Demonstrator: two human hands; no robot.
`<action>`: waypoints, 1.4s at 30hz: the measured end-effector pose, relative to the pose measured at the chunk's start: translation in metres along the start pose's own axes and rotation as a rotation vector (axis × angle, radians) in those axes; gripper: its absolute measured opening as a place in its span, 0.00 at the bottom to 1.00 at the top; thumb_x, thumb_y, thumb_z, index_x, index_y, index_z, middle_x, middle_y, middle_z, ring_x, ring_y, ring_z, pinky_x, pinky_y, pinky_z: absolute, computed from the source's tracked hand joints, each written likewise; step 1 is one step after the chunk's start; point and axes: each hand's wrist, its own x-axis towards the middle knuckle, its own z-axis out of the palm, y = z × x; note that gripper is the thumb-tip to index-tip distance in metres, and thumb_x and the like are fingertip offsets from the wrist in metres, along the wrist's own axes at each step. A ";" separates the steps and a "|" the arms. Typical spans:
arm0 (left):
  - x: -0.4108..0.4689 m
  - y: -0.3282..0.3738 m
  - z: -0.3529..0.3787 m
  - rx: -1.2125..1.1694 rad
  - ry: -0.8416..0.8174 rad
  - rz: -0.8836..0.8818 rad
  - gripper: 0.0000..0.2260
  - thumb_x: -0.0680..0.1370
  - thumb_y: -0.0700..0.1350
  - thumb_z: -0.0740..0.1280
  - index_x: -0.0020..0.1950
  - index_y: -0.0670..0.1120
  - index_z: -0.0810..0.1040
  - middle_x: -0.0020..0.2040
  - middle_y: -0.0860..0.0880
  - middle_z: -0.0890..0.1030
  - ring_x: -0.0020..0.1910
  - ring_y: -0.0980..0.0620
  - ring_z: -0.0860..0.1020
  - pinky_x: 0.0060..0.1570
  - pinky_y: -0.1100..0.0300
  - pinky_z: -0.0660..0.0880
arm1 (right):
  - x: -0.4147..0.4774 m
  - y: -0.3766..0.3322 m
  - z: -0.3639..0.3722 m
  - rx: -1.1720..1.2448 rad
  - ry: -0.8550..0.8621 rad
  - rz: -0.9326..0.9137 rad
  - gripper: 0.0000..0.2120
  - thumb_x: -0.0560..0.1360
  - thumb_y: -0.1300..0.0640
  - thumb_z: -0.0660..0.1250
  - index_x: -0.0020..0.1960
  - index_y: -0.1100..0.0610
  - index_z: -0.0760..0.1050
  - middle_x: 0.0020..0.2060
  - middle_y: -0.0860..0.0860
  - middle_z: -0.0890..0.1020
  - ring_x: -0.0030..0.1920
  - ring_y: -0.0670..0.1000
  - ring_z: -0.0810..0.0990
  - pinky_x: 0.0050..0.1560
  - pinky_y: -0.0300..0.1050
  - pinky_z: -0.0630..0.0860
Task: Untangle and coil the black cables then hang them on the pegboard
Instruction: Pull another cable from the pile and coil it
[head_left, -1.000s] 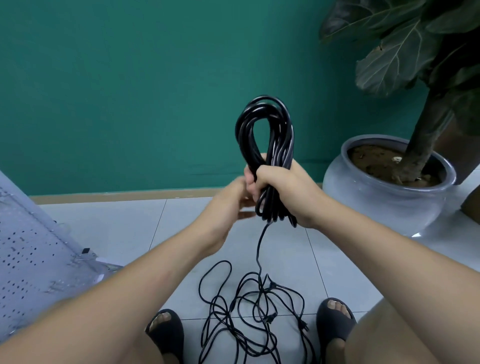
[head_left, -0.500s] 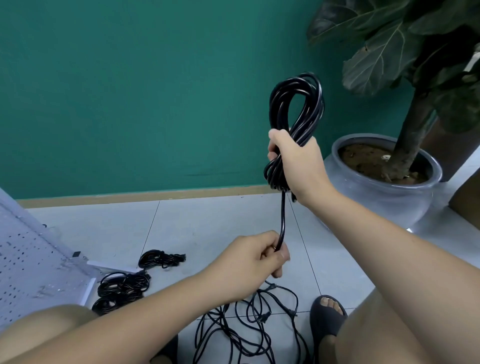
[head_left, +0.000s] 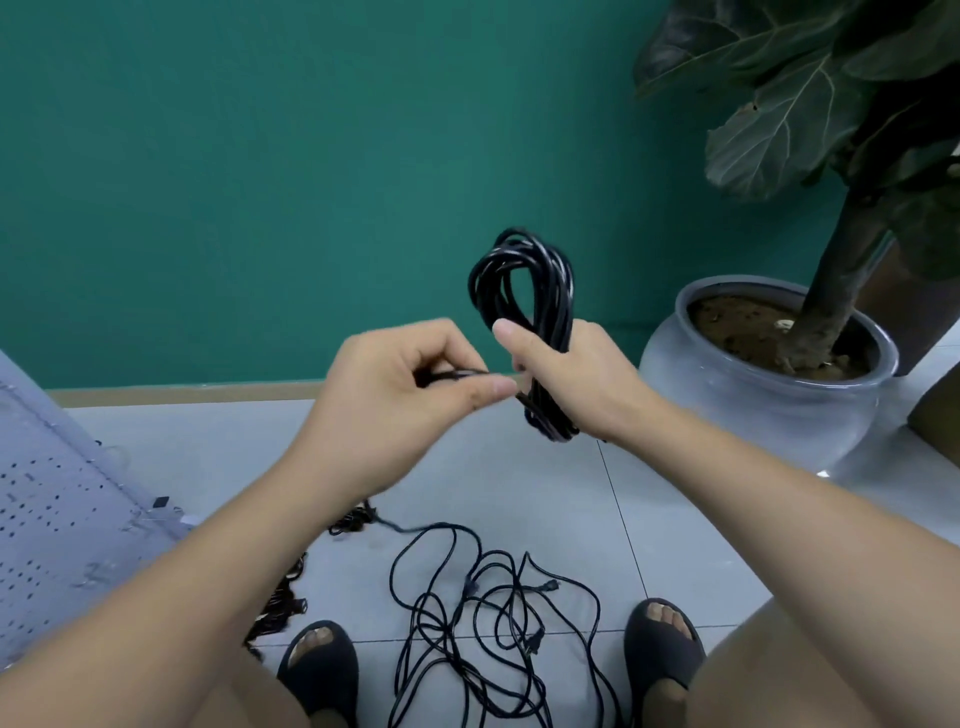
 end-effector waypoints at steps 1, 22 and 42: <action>0.003 0.000 -0.005 -0.005 0.032 0.020 0.08 0.74 0.45 0.81 0.41 0.47 0.83 0.29 0.51 0.73 0.31 0.52 0.67 0.35 0.61 0.66 | -0.004 -0.002 0.005 0.018 -0.024 -0.015 0.39 0.76 0.26 0.60 0.44 0.65 0.76 0.37 0.60 0.83 0.37 0.59 0.81 0.48 0.62 0.81; 0.020 -0.006 -0.022 0.009 0.200 -0.011 0.17 0.64 0.48 0.88 0.45 0.51 0.82 0.35 0.54 0.80 0.33 0.56 0.75 0.37 0.59 0.74 | -0.028 -0.016 0.025 0.042 -0.487 0.022 0.14 0.76 0.52 0.67 0.43 0.62 0.68 0.33 0.52 0.76 0.34 0.52 0.73 0.40 0.51 0.72; 0.023 -0.003 0.031 -0.560 0.133 -0.388 0.25 0.72 0.63 0.76 0.57 0.44 0.82 0.48 0.51 0.86 0.48 0.53 0.84 0.51 0.58 0.78 | -0.026 -0.024 0.026 0.136 -0.239 -0.054 0.17 0.72 0.51 0.65 0.45 0.66 0.70 0.39 0.66 0.78 0.36 0.53 0.72 0.38 0.60 0.73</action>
